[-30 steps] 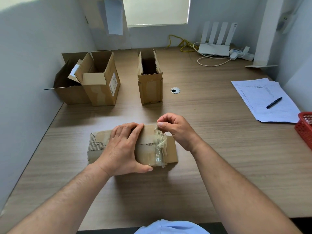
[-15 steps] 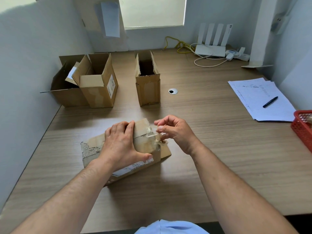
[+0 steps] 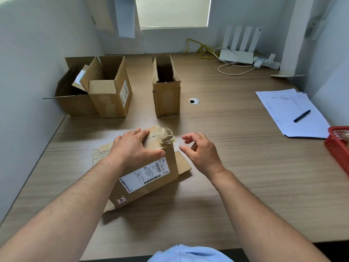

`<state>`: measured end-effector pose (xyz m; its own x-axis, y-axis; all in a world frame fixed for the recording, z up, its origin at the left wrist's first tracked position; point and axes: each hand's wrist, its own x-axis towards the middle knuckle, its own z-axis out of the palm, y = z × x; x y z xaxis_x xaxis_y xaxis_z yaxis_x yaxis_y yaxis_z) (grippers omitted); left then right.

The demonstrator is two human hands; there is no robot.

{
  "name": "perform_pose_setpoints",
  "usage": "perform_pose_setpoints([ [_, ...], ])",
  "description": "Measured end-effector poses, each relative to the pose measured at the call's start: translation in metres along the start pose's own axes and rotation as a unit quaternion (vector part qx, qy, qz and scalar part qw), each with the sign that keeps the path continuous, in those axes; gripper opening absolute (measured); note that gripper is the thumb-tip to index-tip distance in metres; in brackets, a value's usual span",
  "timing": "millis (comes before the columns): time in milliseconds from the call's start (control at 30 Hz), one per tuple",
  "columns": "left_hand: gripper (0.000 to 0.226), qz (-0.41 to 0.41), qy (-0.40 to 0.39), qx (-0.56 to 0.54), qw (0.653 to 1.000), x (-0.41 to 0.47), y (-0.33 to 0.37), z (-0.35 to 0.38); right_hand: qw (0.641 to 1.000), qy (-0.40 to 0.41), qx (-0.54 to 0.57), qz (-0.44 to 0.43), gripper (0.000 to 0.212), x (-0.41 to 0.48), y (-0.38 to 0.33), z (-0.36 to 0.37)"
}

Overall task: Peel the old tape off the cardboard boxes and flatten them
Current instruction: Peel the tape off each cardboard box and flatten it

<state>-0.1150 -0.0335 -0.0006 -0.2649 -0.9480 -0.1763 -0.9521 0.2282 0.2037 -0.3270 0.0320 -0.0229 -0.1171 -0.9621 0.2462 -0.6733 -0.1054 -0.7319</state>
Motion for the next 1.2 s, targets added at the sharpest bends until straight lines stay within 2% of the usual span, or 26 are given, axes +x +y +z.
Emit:
perform_pose_setpoints([
  [133, 0.109, 0.000, -0.006, -0.002, 1.000, 0.009, -0.004, -0.003, 0.997, -0.015, -0.064, -0.048, 0.023, -0.004, 0.000, 0.010],
  [267, 0.109, 0.001, 0.001, 0.006, 1.000, 0.009, -0.003, -0.001, 0.991, 0.006, -0.101, -0.086, 0.021, 0.000, -0.003, 0.015],
  [533, 0.123, -0.001, 0.003, 0.004, 1.000, 0.006, -0.001, 0.000, 0.961, 0.046, -0.169, -0.212, 0.003, 0.012, -0.017, 0.012],
  [667, 0.121, -0.001, 0.007, 0.000, 1.000, 0.008, -0.003, 0.001, 0.960, -0.002, -0.172, -0.219, 0.014, 0.014, -0.013, 0.007],
  [800, 0.122, -0.003, 0.008, -0.004, 1.000, 0.011, -0.004, 0.001, 0.954, 0.024, -0.183, -0.235, 0.007, 0.018, -0.017, 0.006],
  [867, 0.121, -0.001, 0.011, -0.009, 1.000, 0.009, -0.004, 0.001, 0.954, 0.021, -0.176, -0.242, 0.010, 0.021, -0.019, 0.005],
  [1000, 0.118, 0.017, 0.017, 0.002, 1.000, 0.000, -0.002, 0.006, 0.974, 0.007, -0.121, -0.191, 0.013, 0.032, -0.023, 0.003],
  [1133, 0.114, 0.046, 0.050, 0.036, 0.997, -0.018, 0.001, 0.017, 0.998, -0.021, -0.042, -0.030, 0.004, 0.045, -0.028, 0.008],
  [1200, 0.115, 0.051, 0.056, 0.052, 0.996, -0.024, 0.003, 0.022, 0.998, -0.038, 0.015, 0.054, 0.007, 0.047, -0.032, 0.012],
])
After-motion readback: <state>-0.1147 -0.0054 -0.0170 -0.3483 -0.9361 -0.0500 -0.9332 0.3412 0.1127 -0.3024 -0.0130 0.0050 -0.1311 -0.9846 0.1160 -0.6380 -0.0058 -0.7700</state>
